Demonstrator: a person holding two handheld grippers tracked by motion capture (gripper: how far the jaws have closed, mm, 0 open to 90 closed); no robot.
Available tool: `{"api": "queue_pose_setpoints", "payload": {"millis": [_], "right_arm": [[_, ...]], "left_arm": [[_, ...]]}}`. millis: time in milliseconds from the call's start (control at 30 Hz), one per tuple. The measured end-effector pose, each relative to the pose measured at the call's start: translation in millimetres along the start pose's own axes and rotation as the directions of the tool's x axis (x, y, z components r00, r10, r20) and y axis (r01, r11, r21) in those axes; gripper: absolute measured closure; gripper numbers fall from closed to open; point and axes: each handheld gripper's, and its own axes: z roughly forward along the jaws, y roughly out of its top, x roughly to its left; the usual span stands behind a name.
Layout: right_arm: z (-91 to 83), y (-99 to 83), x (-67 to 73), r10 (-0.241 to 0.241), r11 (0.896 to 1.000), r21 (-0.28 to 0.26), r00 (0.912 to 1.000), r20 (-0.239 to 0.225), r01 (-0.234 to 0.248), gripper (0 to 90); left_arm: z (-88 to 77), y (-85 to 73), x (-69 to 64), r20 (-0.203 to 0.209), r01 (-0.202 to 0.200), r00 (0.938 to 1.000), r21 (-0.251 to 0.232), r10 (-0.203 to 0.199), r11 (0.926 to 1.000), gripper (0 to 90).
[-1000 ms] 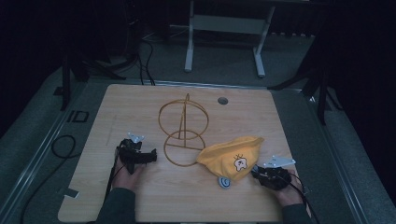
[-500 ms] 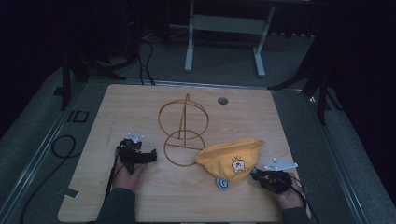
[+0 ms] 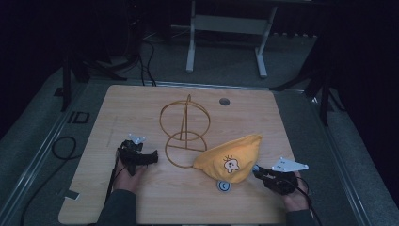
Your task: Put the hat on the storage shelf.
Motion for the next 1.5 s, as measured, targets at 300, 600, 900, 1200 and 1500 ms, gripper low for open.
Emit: {"api": "queue_pose_setpoints", "payload": {"millis": [300,600,900,1200,1500], "right_arm": [[-11.8,16.7,7.9,-0.035,0.999,-0.042,0.9993,-0.013,0.034,76.9],[-24.3,36.3,10.6,-0.053,0.994,-0.102,0.9979,-0.039,0.049,77.0],[-34.8,55.8,11.6,-0.082,0.985,-0.154,0.9952,-0.053,0.073,77.5],[-48.5,72.5,13.2,-0.110,0.976,-0.194,0.9930,-0.044,0.099,78.0],[-64.8,84.2,25.6,-0.151,0.963,-0.230,0.9878,-0.039,0.138,78.3]], "left_arm": [[0.0,0.0,0.0,0.000,0.000,1.0000,0.000,0.000,1.0000,0.9],[0.0,0.0,0.0,0.000,0.000,1.0000,0.000,0.000,1.0000,0.9],[0.1,0.0,-0.1,0.000,0.002,1.0000,-0.001,-0.002,1.0000,0.9],[0.1,0.0,-0.1,0.000,0.002,1.0000,-0.002,-0.002,1.0000,0.9],[0.1,0.0,-0.1,0.000,0.002,1.0000,-0.002,-0.002,1.0000,0.9]]}}
